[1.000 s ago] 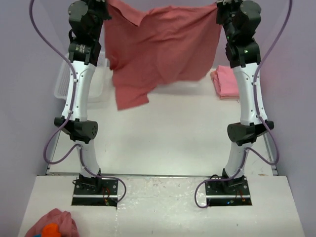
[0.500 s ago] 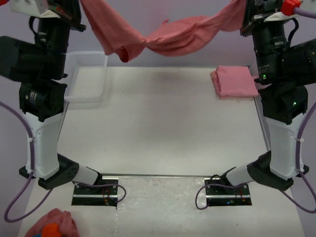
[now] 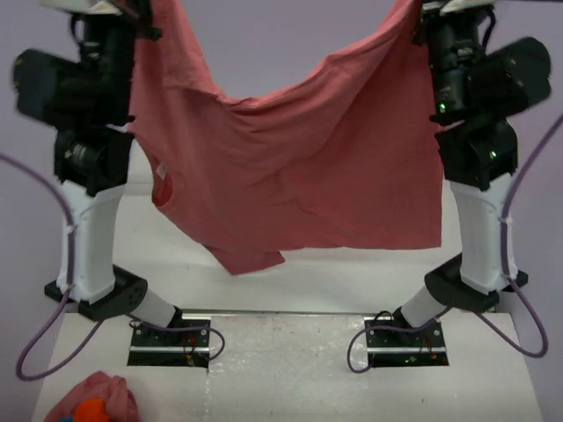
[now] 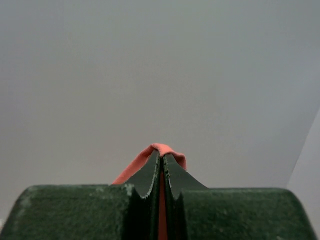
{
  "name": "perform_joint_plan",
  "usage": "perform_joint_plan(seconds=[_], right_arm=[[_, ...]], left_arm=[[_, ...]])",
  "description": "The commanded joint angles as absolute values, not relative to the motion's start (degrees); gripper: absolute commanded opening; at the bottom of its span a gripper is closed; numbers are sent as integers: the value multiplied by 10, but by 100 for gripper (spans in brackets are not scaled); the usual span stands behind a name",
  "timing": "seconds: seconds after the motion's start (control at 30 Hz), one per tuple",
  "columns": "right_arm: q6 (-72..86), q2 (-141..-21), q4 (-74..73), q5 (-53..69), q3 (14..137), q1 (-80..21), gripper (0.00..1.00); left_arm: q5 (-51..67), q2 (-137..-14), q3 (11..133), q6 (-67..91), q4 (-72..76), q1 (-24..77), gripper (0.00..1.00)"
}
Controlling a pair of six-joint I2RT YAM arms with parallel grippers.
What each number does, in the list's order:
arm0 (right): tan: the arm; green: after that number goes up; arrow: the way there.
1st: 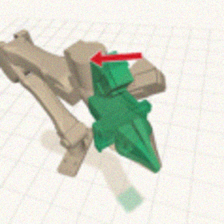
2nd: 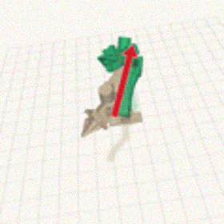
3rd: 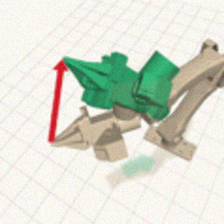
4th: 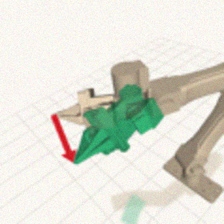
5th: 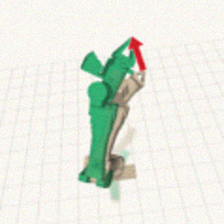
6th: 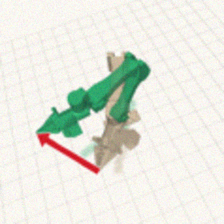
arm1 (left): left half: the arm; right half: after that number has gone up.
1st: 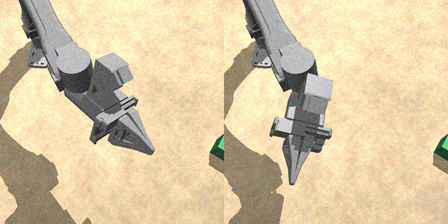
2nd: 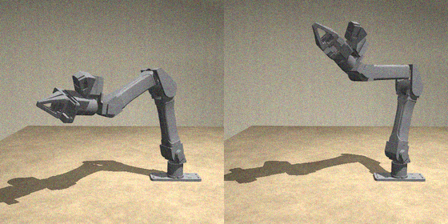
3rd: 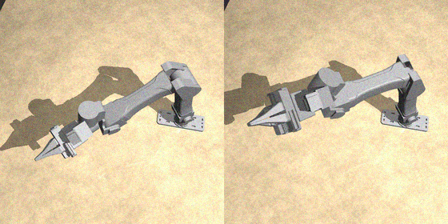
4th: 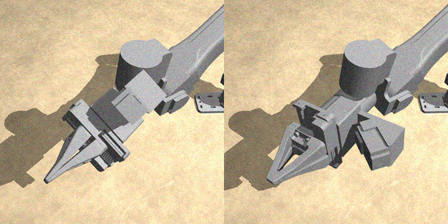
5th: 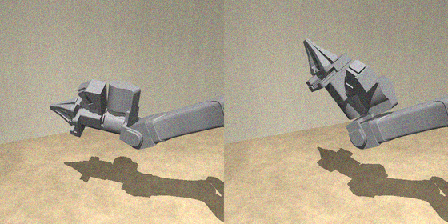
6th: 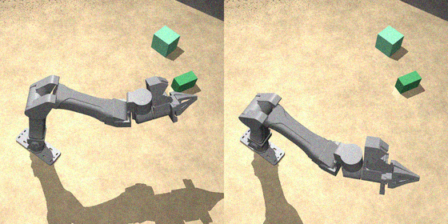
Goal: Fold and stack the t-shirts
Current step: Flatten out the tshirt
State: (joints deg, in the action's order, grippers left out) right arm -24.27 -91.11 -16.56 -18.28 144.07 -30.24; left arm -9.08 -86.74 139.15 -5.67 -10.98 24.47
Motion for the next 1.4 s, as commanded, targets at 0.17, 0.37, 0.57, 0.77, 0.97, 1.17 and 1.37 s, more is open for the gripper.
perform_joint_plan(seconds=[0.17, 0.37, 0.57, 0.77, 0.97, 1.17, 1.37], right_arm=[[-27, -1148, -222, -6, 1498, -144, 0], [53, -1227, -190, 63, 1517, -69, 0], [54, -1168, -185, 75, 1509, -54, 0], [48, -1082, -228, 74, 1488, -66, 0], [15, -967, -295, 45, 1432, -94, 0], [-21, -847, -327, 1, 1358, -155, 0], [-55, -825, -351, -66, 1396, -241, 0]], left_arm=[[-54, -1174, 1453, -19, -120, 154, 0], [-26, -1257, 1470, 19, -91, 77, 0], [-17, -1201, 1458, 16, -92, 71, 0], [-12, -1079, 1414, 28, -118, 93, 0], [-70, -966, 1401, -29, -162, 178, 0], [-64, -813, 1319, -10, -175, 215, 0], [-56, -775, 1331, -5, -193, 215, 0]])
